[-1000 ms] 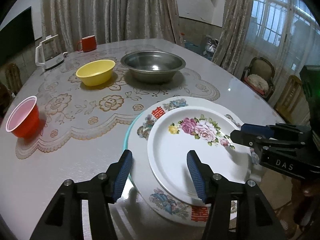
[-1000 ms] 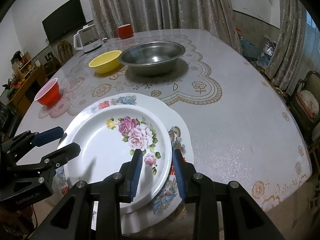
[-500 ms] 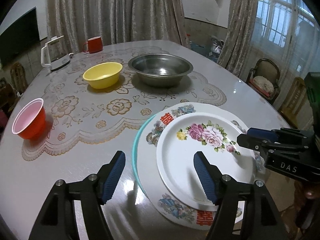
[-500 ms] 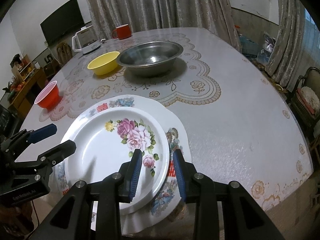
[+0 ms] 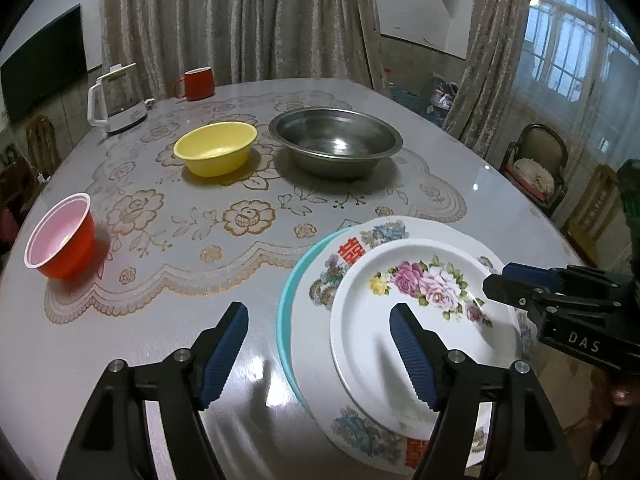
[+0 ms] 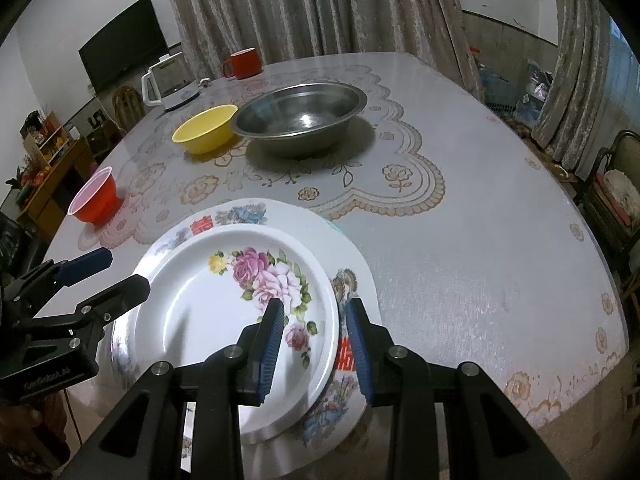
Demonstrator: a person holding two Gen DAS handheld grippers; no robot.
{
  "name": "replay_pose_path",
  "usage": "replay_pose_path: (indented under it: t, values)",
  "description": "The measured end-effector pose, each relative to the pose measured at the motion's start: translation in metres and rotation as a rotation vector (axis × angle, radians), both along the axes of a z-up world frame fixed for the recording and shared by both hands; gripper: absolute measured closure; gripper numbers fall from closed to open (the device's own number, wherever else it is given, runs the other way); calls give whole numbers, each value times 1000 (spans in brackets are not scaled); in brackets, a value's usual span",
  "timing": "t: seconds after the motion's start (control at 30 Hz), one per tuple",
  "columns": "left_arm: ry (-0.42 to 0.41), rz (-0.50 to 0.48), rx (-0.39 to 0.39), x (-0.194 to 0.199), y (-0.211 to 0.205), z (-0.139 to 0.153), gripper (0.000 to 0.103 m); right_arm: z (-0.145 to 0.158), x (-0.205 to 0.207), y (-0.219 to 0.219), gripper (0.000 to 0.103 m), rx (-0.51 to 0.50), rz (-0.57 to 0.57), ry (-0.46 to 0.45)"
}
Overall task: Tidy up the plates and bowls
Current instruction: 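Move both grippers to the steel bowl rim and close on it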
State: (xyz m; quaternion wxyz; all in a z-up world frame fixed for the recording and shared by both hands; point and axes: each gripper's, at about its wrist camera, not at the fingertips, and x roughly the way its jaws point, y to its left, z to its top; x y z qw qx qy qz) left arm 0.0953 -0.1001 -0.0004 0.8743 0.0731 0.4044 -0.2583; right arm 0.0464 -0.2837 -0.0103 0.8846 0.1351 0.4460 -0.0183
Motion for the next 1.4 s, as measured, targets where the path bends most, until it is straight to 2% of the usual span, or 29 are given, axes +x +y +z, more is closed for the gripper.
replay_pose_path:
  t: [0.3,0.37,0.53,0.6,0.77,0.9,1.13,1.23,1.4]
  values:
    - [20,14,-11,28,-4,4,25,7,24,-10,70,-13,23,-24]
    - [23,18,-19,38,-5,6,23,10,33,-15,66,-16,26,-39]
    - [36,42,-42,70,-9,9,19,17,60,-35,64,-26,15,-60]
    - [50,53,-53,83,-12,9,19,19,73,-45,61,5,10,-64]
    - [101,82,-70,124,-23,3,16,13,114,-77,41,26,-37,-31]
    - [144,107,-82,154,-33,-4,16,3,150,-105,40,105,-76,-2]
    - [184,131,-181,189,-45,-6,15,-19,203,-131,38,265,-102,17]
    - [191,135,-197,201,-52,-8,15,-30,217,-127,38,277,-94,41]
    - [199,117,-166,214,-65,-16,16,-44,232,-121,38,286,-62,82]
